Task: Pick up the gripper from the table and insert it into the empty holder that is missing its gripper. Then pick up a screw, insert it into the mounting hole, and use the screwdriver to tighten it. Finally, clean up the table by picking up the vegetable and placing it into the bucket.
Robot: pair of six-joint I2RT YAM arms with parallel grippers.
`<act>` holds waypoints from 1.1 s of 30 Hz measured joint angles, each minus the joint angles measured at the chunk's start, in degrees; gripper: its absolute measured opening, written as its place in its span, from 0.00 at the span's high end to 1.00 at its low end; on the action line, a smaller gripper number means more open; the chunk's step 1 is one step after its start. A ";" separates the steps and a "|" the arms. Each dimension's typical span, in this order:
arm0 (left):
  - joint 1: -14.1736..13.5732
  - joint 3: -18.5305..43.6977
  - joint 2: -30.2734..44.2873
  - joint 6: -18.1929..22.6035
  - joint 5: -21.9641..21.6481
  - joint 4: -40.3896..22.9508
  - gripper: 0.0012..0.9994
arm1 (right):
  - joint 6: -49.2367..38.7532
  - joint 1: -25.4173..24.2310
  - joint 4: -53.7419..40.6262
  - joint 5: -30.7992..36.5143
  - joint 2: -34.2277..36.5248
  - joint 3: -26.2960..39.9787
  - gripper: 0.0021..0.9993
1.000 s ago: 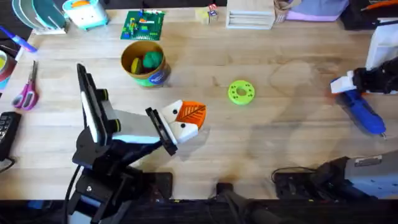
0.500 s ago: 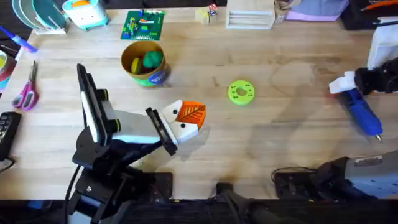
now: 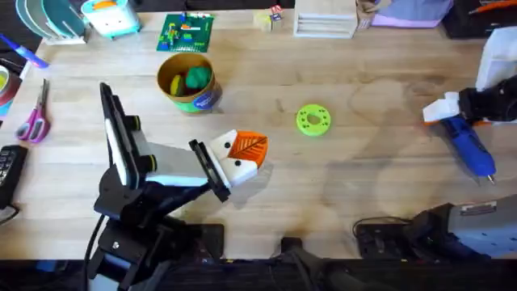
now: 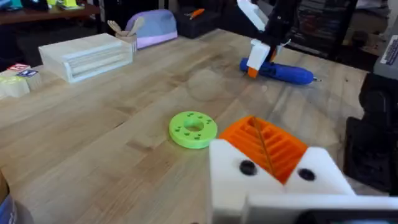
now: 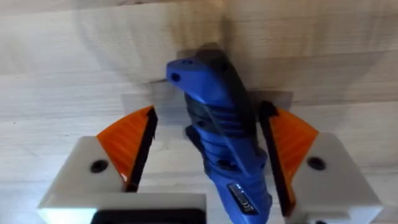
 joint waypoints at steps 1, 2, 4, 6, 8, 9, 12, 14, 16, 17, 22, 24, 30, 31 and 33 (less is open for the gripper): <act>0.00 0.00 0.00 0.00 0.00 0.00 0.99 | -0.01 0.02 -0.82 -0.38 0.00 0.35 0.01; 0.00 0.00 0.00 0.00 0.00 0.00 0.99 | -0.03 0.02 -1.65 -0.73 0.00 0.80 0.01; 0.00 0.00 0.00 0.00 0.00 0.00 0.99 | -0.03 0.02 -2.98 -1.18 0.00 1.77 0.01; 0.00 0.00 0.00 0.00 0.00 0.00 0.99 | -0.42 0.02 -4.61 -1.39 0.00 3.05 0.01; 0.00 0.00 0.00 -0.01 0.00 0.00 0.99 | -1.20 0.02 -5.24 -1.42 0.00 3.87 0.01; 0.00 0.00 0.00 -0.01 0.00 0.00 0.99 | -1.82 0.02 -5.36 -1.42 0.00 4.07 0.01; 0.00 0.00 0.00 0.00 -0.02 0.00 0.99 | -4.54 0.02 -5.39 -1.40 0.00 4.14 0.01; 0.00 0.00 0.00 0.00 -0.31 0.00 0.99 | -8.33 0.02 -5.35 -1.40 0.00 4.14 0.01; 0.00 0.00 0.00 0.00 -0.48 0.02 0.99 | -11.99 0.02 -5.37 -1.40 0.00 4.14 0.01; 0.00 0.00 0.00 0.00 -0.53 0.00 0.99 | -13.48 0.02 -5.34 -1.40 0.00 4.14 0.01; 0.00 0.00 0.00 -0.01 -0.60 0.01 0.99 | -18.80 0.02 -5.07 -0.89 0.00 4.14 0.01; 0.00 0.00 0.00 0.00 -0.59 0.01 0.99 | -19.77 0.02 -5.07 -0.49 0.00 4.14 0.01; 0.00 0.00 0.00 0.00 -0.61 0.02 0.99 | -21.47 0.02 -5.17 0.44 0.91 4.17 0.01; 0.00 0.00 0.00 0.00 -0.60 0.02 0.99 | -21.87 0.02 -5.17 0.55 1.33 4.17 0.01; 0.00 0.00 0.00 0.00 -0.59 0.02 0.99 | -22.77 0.02 -5.12 0.64 2.06 4.17 0.01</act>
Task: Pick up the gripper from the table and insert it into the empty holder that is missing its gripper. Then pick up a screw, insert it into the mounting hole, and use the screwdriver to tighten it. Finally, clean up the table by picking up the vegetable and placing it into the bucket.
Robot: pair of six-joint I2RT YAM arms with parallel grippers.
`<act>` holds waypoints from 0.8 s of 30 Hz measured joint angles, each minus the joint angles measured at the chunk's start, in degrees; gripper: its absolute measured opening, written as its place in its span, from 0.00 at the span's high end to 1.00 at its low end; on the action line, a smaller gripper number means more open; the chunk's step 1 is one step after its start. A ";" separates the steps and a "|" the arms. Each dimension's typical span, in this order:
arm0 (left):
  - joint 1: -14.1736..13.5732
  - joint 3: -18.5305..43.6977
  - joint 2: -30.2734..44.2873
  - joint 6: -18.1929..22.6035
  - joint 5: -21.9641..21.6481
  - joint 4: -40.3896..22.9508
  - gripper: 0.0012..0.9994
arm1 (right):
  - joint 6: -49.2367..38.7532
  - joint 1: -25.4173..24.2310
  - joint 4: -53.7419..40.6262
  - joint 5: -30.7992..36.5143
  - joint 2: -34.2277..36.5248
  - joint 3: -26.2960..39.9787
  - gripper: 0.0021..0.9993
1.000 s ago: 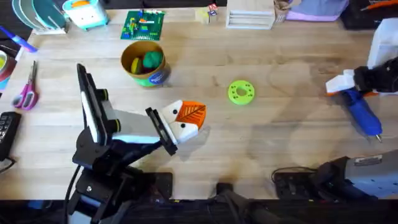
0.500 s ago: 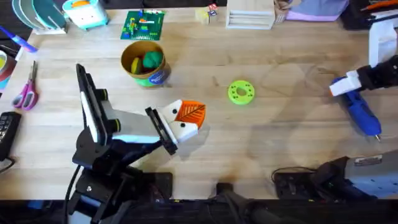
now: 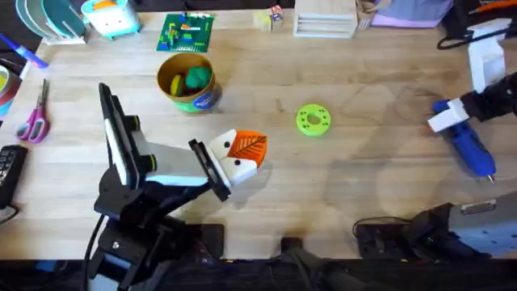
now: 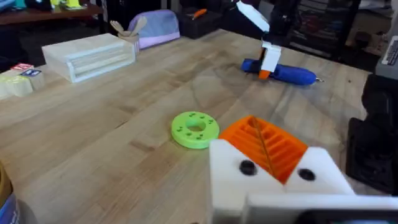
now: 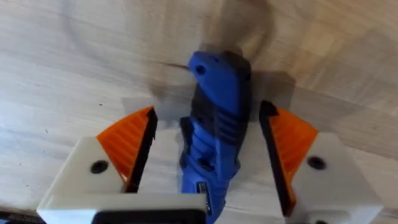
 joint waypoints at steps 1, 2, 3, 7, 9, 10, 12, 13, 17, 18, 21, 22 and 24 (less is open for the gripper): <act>0.00 0.00 0.00 -0.01 -0.01 -0.01 0.99 | -0.34 0.00 0.18 0.11 0.21 0.00 0.01; 0.00 0.00 0.00 -0.01 -0.02 -0.01 0.99 | -0.60 0.00 0.52 0.13 0.33 0.00 0.01; 0.00 0.00 0.00 0.00 -0.02 0.00 0.99 | -0.76 0.00 0.85 0.13 0.36 0.00 0.01; 0.00 0.00 0.00 0.00 -0.02 0.00 0.99 | -1.45 0.00 1.09 0.13 0.46 0.00 0.02; 0.00 0.00 0.00 0.00 0.00 -0.02 0.99 | -1.48 0.00 0.97 0.13 0.72 0.00 0.04; 0.00 0.00 0.00 0.00 -0.02 0.00 0.99 | -1.52 0.00 0.87 0.15 0.92 0.00 0.05; 0.00 0.00 0.00 0.00 -0.02 -0.02 0.99 | -1.69 0.00 0.67 0.37 1.59 0.06 0.07; 0.00 0.00 0.00 0.00 -0.02 0.00 0.99 | -1.70 0.00 0.71 0.52 1.77 0.27 0.08; 0.00 0.00 0.00 0.00 0.00 0.00 0.99 | -1.87 0.00 0.66 0.90 2.07 0.59 0.16; 0.00 0.00 0.00 0.00 -0.02 -0.01 0.99 | -1.88 0.00 0.84 1.03 2.07 0.61 0.21; 0.00 0.00 0.00 0.00 -0.02 0.00 0.99 | -1.88 -0.02 0.86 1.30 2.07 0.63 0.35; 0.00 0.00 0.00 0.00 -0.02 0.00 0.99 | -1.87 -0.02 0.84 1.46 2.09 0.63 0.40; 0.00 0.00 0.00 -0.01 -0.02 0.00 0.99 | -1.88 -0.02 0.84 1.59 2.07 0.66 0.45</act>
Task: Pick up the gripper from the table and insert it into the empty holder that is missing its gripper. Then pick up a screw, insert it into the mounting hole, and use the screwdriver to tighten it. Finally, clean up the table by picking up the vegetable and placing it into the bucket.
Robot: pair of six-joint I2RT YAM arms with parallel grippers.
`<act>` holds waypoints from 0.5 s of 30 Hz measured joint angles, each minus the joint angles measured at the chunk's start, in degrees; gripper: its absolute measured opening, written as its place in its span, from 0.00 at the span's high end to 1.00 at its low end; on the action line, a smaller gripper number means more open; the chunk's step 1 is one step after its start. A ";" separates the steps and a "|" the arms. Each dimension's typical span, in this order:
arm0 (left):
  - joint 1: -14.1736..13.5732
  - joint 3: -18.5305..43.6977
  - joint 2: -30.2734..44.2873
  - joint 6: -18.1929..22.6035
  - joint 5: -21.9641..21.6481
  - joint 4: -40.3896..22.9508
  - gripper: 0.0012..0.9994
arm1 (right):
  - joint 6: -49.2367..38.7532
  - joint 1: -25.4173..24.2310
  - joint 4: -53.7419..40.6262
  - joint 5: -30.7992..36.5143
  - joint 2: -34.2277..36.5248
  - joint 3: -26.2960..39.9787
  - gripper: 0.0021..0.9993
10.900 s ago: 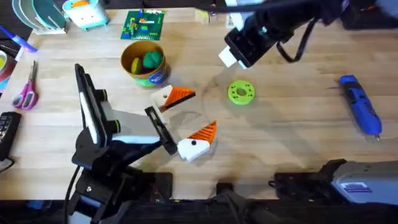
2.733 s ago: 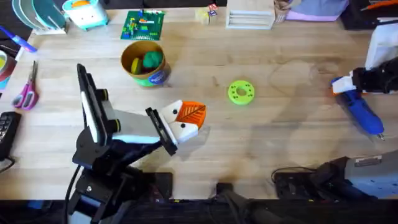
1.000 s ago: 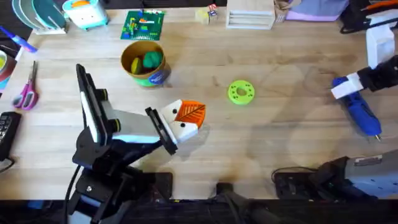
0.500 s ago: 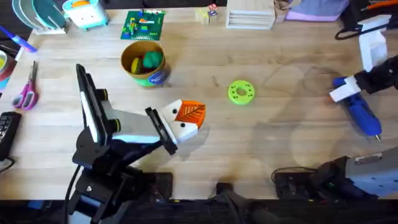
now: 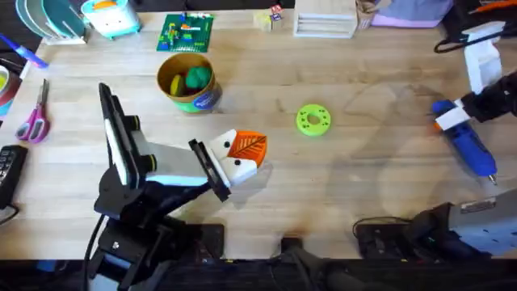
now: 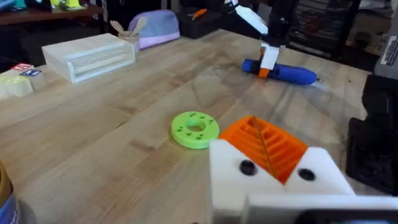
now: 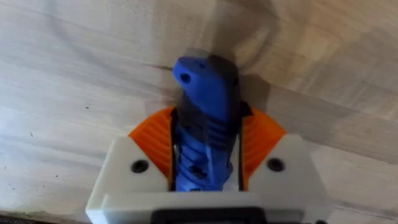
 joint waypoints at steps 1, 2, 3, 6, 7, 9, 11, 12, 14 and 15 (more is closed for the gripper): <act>0.00 0.00 0.00 0.01 0.00 0.00 0.99 | 0.00 0.00 0.01 0.04 0.02 0.01 0.52; 0.00 0.00 0.00 0.01 0.00 0.00 0.99 | -0.03 0.00 -0.01 0.07 0.02 0.02 0.56; 0.00 0.00 0.00 0.01 0.00 0.00 0.99 | -0.01 0.00 -0.04 0.09 0.02 0.02 0.60; 0.00 0.00 0.00 0.01 0.00 0.00 0.99 | -0.01 0.00 0.10 0.24 0.13 0.02 0.74; 0.00 0.00 0.00 0.01 0.00 0.00 0.99 | -0.15 0.00 0.19 0.27 0.15 0.02 0.81; 0.00 0.00 0.00 0.01 0.00 0.00 0.99 | -0.36 0.00 0.34 0.33 0.29 0.02 0.93; 0.00 0.00 0.00 0.01 0.00 0.00 0.99 | -0.21 0.00 0.32 0.25 0.33 0.07 0.98; 0.00 0.00 0.00 0.01 0.00 0.00 0.99 | -0.21 0.00 0.25 0.26 0.33 0.07 0.98; 0.00 0.00 0.00 0.01 0.00 0.00 0.99 | -0.21 0.02 0.21 0.28 0.33 0.07 0.98; 0.00 0.00 0.00 0.01 0.00 -0.02 0.99 | -0.21 0.02 0.20 0.28 0.33 0.07 0.98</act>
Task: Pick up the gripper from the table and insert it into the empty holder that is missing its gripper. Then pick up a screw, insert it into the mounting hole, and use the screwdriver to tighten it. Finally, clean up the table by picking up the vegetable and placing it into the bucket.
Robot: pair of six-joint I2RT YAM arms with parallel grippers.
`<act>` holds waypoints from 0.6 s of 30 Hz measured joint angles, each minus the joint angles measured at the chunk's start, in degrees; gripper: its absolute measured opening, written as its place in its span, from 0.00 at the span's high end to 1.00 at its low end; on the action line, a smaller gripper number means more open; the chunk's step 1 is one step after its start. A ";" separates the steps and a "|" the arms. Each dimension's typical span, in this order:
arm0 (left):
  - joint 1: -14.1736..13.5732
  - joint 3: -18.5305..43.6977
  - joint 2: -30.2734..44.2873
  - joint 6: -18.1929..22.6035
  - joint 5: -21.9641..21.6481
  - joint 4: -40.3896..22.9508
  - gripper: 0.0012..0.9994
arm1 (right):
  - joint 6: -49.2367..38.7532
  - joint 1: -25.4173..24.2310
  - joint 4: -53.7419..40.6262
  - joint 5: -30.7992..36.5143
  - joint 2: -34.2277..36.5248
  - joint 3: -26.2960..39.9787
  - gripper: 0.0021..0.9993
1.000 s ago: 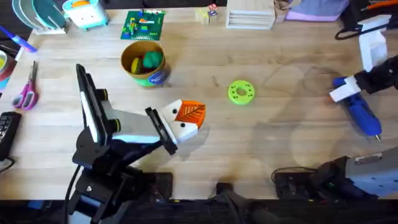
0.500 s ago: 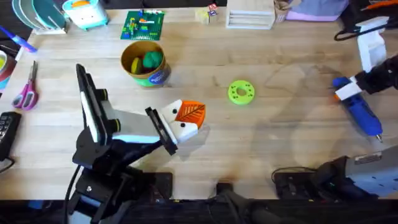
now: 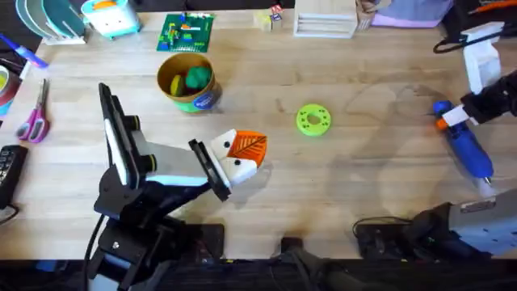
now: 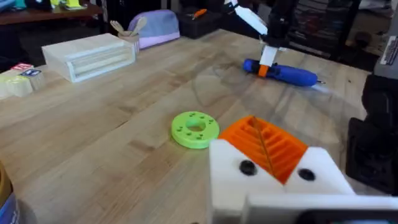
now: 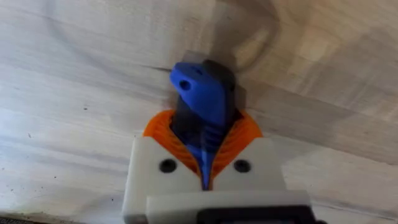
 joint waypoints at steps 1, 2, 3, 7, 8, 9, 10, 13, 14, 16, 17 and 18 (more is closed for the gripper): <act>0.00 0.00 0.00 -0.02 0.00 0.02 0.99 | 0.00 0.00 0.00 -0.02 0.00 0.00 0.98; 0.00 0.00 0.00 0.00 0.00 0.02 0.99 | 0.00 0.00 -0.02 -0.02 0.00 0.00 0.98; 0.00 0.00 0.00 0.00 0.00 0.02 0.99 | 0.00 0.00 -0.02 -0.02 0.00 0.00 0.98; 0.00 0.00 0.00 0.00 0.00 0.02 0.99 | 0.79 0.00 0.42 -0.04 -0.11 0.00 0.98; 0.00 0.00 0.00 0.00 0.00 0.02 0.99 | 1.27 0.00 0.45 -0.07 -0.21 0.00 0.98; 0.00 0.00 0.00 0.00 0.00 0.02 0.99 | 1.98 0.00 0.54 -0.13 -0.42 0.00 0.98; 0.00 0.00 0.00 0.00 0.00 0.00 0.99 | 2.79 0.00 0.74 -0.37 -0.81 0.00 0.98; 0.00 0.00 0.00 0.00 0.00 0.02 0.99 | 6.63 0.04 2.45 -1.11 -3.17 0.13 0.98; 0.00 0.00 0.00 0.00 0.00 0.02 0.99 | 8.13 0.09 3.22 -1.38 -4.45 0.30 0.98; 0.00 0.00 0.00 0.00 0.00 0.02 0.99 | 10.50 0.11 4.27 -2.54 -7.34 0.87 0.98; 0.00 0.00 0.00 0.00 0.00 0.00 0.99 | 11.86 0.13 4.85 -3.46 -9.41 1.19 0.98; 0.00 0.00 0.00 0.00 -0.03 0.01 0.99 | 13.35 0.15 5.37 -4.59 -11.48 1.47 0.98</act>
